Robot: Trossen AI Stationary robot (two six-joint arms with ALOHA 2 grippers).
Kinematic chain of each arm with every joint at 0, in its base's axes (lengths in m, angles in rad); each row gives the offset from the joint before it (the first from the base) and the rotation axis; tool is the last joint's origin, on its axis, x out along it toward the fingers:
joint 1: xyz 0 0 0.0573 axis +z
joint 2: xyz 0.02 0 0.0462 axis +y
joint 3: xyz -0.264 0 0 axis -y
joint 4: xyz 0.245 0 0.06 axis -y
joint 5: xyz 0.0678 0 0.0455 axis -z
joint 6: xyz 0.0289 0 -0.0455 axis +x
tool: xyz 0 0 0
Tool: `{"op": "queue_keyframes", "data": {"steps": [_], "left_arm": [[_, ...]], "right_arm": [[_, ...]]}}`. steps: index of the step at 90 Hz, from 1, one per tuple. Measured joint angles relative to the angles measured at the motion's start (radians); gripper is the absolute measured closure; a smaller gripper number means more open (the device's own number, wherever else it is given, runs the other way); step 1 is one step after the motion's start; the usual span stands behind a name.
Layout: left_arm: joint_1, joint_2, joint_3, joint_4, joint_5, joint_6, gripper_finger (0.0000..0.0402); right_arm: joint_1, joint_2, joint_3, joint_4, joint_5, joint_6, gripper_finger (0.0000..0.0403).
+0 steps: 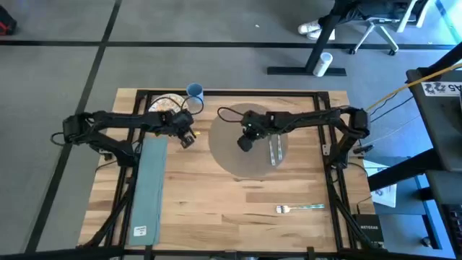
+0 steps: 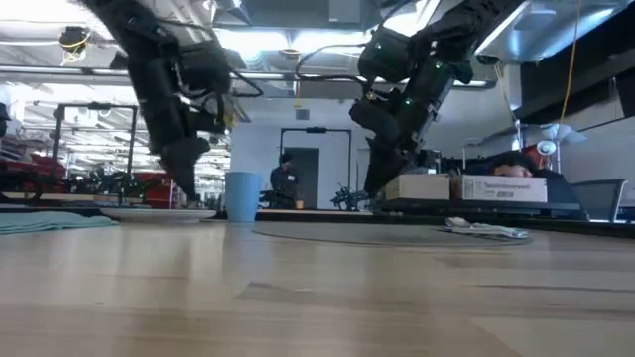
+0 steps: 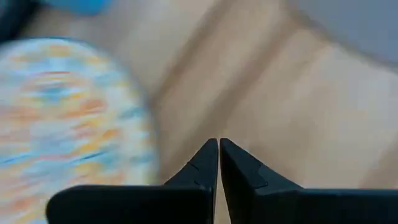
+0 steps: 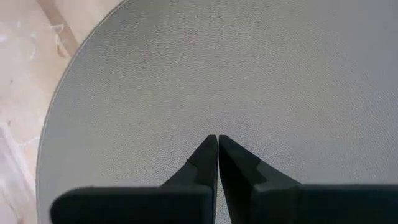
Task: Set table place
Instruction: Put the blue plate on the brown mat
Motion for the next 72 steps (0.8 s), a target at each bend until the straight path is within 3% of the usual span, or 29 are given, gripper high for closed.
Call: {"op": "queue_keyframes", "data": {"steps": [43, 72], "left_arm": [[0.024, 0.001, 0.036, -0.116, -0.027, 0.027, 0.0398], [0.038, 0.006, 0.036, -0.155, -0.026, 0.063, 0.0309]], "right_arm": [[0.001, -0.001, 0.0, -0.001, -0.045, -0.097, 0.0403], [0.001, -0.001, 0.0, -0.002, -0.059, -0.097, 0.0403]]}}
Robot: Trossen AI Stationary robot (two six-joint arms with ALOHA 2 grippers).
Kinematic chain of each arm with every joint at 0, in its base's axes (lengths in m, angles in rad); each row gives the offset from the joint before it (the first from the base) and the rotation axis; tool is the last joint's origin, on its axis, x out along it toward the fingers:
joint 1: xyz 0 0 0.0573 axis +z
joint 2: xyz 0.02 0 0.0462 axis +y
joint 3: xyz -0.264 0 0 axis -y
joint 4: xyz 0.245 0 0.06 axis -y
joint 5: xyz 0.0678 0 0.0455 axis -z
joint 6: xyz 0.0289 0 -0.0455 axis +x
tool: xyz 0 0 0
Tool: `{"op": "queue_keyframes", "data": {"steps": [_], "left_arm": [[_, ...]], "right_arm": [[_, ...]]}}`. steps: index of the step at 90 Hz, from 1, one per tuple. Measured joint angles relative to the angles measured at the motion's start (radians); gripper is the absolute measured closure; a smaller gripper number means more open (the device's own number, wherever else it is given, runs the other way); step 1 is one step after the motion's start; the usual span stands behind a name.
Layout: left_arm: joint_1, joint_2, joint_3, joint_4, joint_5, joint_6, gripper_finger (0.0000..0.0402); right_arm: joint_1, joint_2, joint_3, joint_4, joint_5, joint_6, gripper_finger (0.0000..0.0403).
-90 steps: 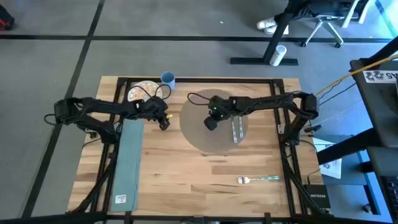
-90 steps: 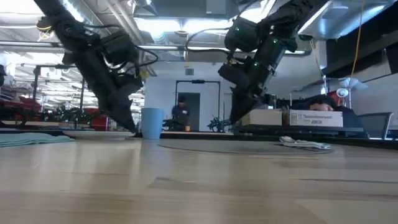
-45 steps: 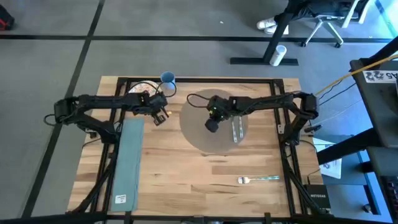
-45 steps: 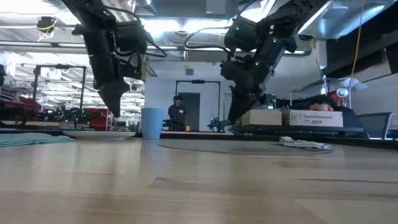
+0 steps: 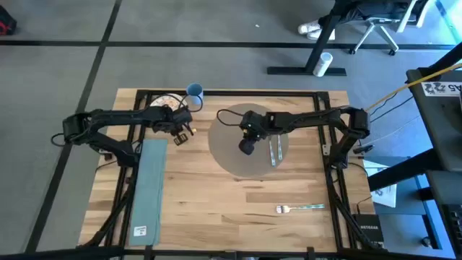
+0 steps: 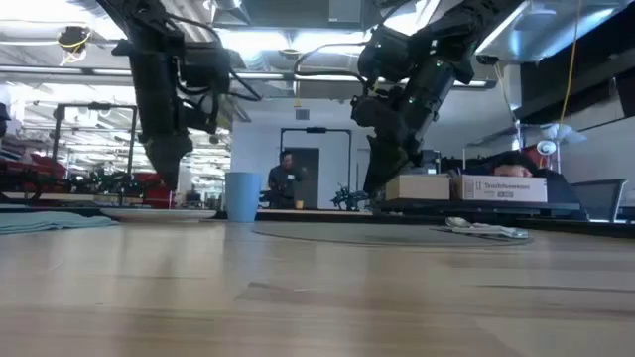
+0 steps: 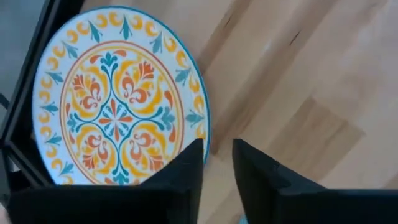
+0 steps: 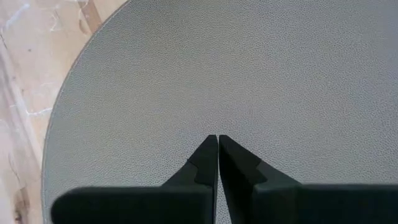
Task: Set table place
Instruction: Put the blue plate on the brown mat
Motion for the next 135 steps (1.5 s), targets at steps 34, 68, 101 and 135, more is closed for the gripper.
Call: {"op": "queue_keyframes", "data": {"steps": [34, 68, 101, 135], "left_arm": [[0.012, 0.107, -0.041, 0.008, -0.071, 0.019, 0.026], [0.08, 0.185, -0.041, 0.012, -0.082, 0.044, 0.0259], [0.081, 0.208, -0.041, 0.007, -0.111, 0.115, 0.0384], [-0.009, 0.201, -0.031, -0.067, -0.13, 0.049, 0.0401]], "right_arm": [[0.0, 0.0, 0.0, 0.017, -0.001, 0.001, 0.0403], [0.001, 0.0, 0.0, 0.021, -0.001, 0.001, 0.0403], [0.001, 0.0, 0.0, 0.021, -0.001, 0.001, 0.0403], [0.001, 0.0, 0.0, 0.021, -0.001, 0.001, 0.0403]]}}
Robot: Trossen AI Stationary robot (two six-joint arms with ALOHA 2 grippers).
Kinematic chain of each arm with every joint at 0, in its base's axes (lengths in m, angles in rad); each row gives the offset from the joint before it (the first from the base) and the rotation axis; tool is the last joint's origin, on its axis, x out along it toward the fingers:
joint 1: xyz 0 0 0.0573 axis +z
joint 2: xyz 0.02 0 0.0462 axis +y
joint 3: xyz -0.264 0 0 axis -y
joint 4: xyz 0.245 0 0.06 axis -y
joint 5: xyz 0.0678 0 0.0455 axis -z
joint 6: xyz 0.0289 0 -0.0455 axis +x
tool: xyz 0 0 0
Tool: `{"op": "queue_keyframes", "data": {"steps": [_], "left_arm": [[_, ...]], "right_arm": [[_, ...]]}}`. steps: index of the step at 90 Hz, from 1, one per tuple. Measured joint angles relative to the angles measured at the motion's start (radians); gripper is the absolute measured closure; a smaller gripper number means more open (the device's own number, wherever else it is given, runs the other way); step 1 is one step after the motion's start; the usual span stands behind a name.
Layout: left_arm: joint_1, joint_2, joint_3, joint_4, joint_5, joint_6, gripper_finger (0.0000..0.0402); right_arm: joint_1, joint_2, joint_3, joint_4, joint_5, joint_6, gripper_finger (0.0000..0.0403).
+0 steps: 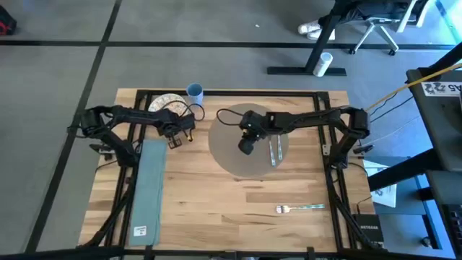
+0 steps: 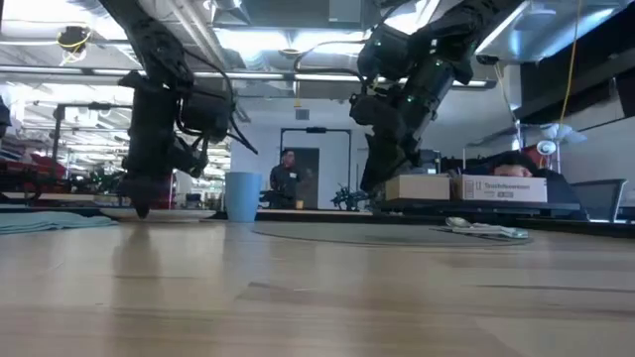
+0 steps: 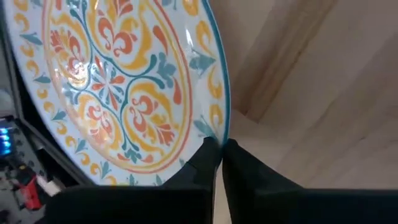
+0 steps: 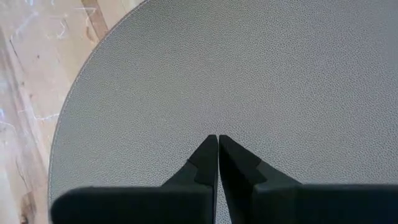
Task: Set table place
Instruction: Put the blue plate on the brown mat
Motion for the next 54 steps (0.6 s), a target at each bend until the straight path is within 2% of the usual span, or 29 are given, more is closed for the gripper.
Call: {"op": "queue_keyframes", "data": {"steps": [25, 54], "left_arm": [[-0.091, -0.009, 0.049, -0.115, 0.013, -0.098, 0.04], [-0.187, -0.105, 0.115, -0.192, 0.019, -0.195, 0.04]], "right_arm": [[0.0, 0.0, 0.0, 0.0, -0.016, 0.0, 0.0403], [0.0, -0.007, 0.0, -0.003, -0.033, -0.001, 0.0403]]}}
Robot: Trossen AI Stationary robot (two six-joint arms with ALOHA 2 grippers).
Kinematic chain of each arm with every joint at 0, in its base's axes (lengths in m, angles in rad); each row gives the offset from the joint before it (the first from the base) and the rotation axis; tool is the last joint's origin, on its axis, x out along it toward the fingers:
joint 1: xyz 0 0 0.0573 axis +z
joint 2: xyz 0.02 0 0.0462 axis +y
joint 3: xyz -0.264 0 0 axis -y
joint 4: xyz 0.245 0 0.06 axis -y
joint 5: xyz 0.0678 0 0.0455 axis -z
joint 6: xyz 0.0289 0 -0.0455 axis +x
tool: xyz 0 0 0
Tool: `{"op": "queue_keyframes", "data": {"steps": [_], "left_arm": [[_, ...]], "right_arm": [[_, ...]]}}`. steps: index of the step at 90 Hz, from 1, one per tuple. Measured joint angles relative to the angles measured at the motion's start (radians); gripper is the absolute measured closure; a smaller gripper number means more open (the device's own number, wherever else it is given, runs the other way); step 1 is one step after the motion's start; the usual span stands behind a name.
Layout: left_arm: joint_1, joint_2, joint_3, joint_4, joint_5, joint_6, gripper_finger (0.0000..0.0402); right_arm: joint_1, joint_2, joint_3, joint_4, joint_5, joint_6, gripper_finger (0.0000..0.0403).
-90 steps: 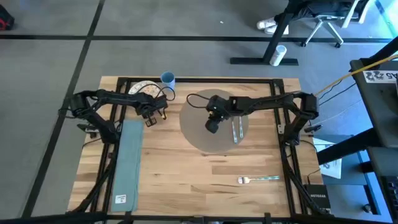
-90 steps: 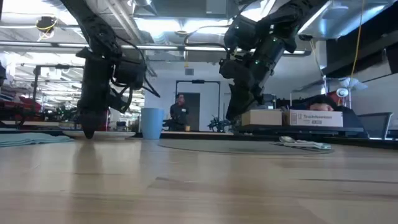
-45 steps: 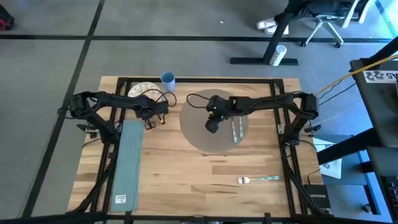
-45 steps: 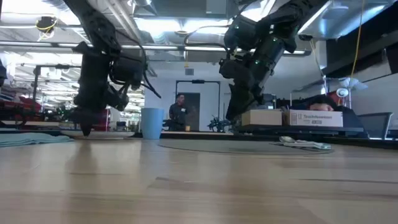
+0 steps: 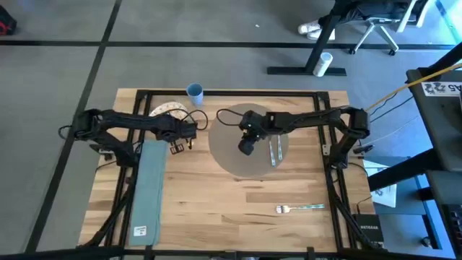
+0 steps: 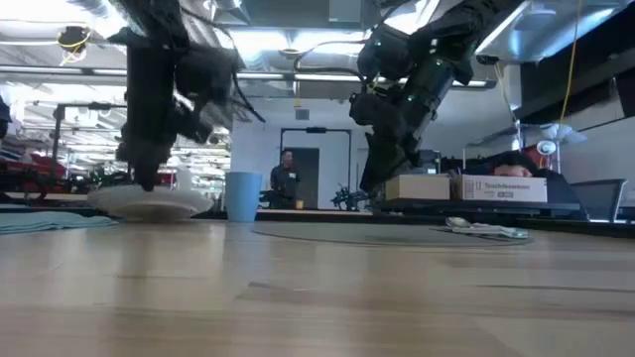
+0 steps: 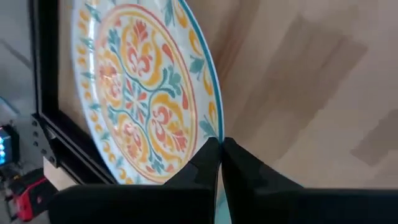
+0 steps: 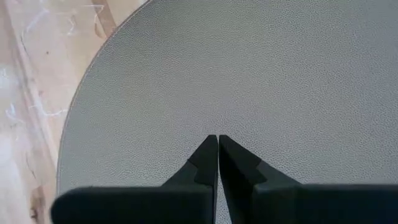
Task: Set table place
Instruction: Put the blue plate on the brown mat
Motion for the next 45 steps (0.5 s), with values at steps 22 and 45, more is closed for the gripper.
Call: {"op": "queue_keyframes", "data": {"steps": [22, 45], "left_arm": [[-0.069, -0.032, 0.06, 0.002, 0.019, -0.049, 0.0401], [-0.113, -0.032, 0.107, 0.073, 0.019, -0.047, 0.0401]], "right_arm": [[0.0, -0.075, 0.0, -0.019, 0.003, 0.001, 0.0403], [0.0, -0.16, 0.0, -0.139, 0.088, 0.01, 0.0403]]}}
